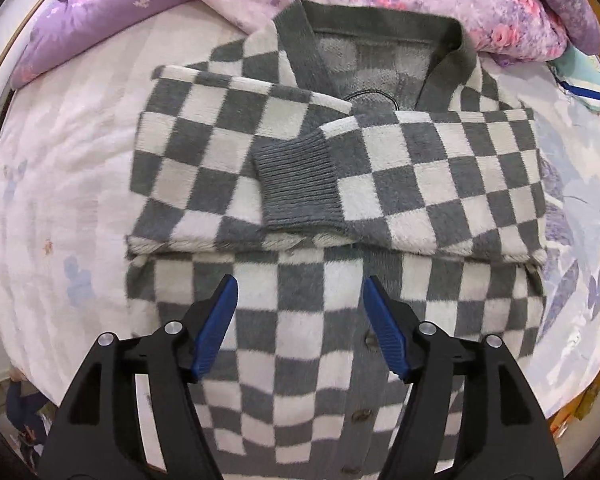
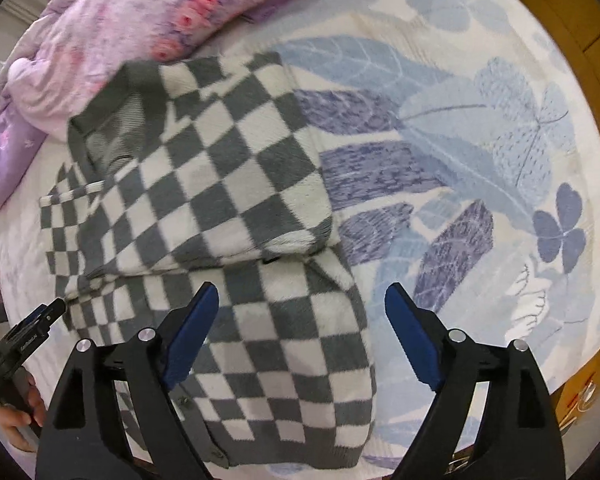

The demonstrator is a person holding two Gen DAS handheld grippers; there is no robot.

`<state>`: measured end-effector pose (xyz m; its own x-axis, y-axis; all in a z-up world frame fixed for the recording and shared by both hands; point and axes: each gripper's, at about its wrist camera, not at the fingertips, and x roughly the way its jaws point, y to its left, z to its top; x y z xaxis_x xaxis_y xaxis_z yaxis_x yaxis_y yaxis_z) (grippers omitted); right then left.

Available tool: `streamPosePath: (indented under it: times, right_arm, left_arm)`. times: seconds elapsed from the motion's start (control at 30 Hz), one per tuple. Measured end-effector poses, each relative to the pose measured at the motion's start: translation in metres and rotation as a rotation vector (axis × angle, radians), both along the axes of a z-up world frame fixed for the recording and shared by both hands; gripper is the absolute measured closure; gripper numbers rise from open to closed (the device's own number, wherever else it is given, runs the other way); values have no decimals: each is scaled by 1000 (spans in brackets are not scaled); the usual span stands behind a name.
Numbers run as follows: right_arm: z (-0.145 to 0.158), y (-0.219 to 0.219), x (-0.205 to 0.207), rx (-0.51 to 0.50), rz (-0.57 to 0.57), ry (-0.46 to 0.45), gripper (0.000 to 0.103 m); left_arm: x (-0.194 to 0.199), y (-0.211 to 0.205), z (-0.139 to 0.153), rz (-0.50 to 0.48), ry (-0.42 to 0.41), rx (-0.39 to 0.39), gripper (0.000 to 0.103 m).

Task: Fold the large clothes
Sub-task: 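Lower the sleeve onto the folded sleeve and open the right gripper, then move both grippers to the ribbed grey hem of the cardigan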

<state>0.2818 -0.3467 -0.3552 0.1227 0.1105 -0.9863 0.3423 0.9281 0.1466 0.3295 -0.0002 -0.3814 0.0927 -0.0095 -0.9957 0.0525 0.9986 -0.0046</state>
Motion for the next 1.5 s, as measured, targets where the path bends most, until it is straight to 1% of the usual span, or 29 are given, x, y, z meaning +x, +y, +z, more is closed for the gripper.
streamPosePath:
  times: [0.03,0.07,0.17,0.27,0.37,0.43,0.47,0.53,0.6,0.73,0.83,0.9,0.93,0.97,1.07,1.2,1.27,1.37,1.5]
  right_arm:
    - [6,4,-2,3,-2,-4,20]
    - [12,11,-4,14,-4,-11,19]
    - [32,26,-12,34,-8,-30,17]
    - [51,42,-20,11,-8,-38,17]
    - [66,57,-26,32,-21,-48,16]
    - [79,67,-29,30,-25,-58,11]
    - [84,71,-30,30,-29,-66,11]
    - [96,79,-32,39,-37,-92,10]
    - [106,85,-32,56,-48,-118,9]
    - [125,94,-27,106,-71,-176,8]
    - [138,97,-20,129,-86,-253,8]
    - [145,96,-13,126,-92,-300,8]
    - [147,96,-9,117,-93,-320,8]
    - [149,96,-3,96,-85,-339,8]
    - [151,96,16,41,-51,-359,8]
    - [147,93,41,39,9,-415,8]
    - [138,88,60,70,35,-419,8]
    - [124,79,82,87,33,-426,8]
    - [104,69,111,30,47,-393,8]
  left_arm:
    - [-3,6,8,-2,-5,-6,35]
    - [-4,9,9,-1,-9,-7,32]
    - [-13,21,28,15,-25,-13,32]
    - [-21,39,45,22,-32,-19,32]
    - [-31,58,62,26,-35,-32,32]
    - [-35,66,70,15,-41,-37,32]
    - [-37,71,76,8,-44,-33,31]
    - [-39,78,83,4,-50,-34,30]
    - [-39,86,90,5,-55,-53,30]
    - [-33,95,99,2,-58,-54,30]
    - [-23,101,104,5,-56,-83,25]
    - [-16,104,108,9,-70,-77,22]
    - [-13,105,108,12,-72,-75,22]
    - [-7,106,108,15,-71,-75,22]
    - [10,110,107,26,-71,-68,22]
    - [40,118,99,44,-61,-49,22]
    - [56,120,91,55,-51,-48,22]
    - [82,123,79,69,-39,-18,22]
    - [118,126,56,58,-14,0,22]
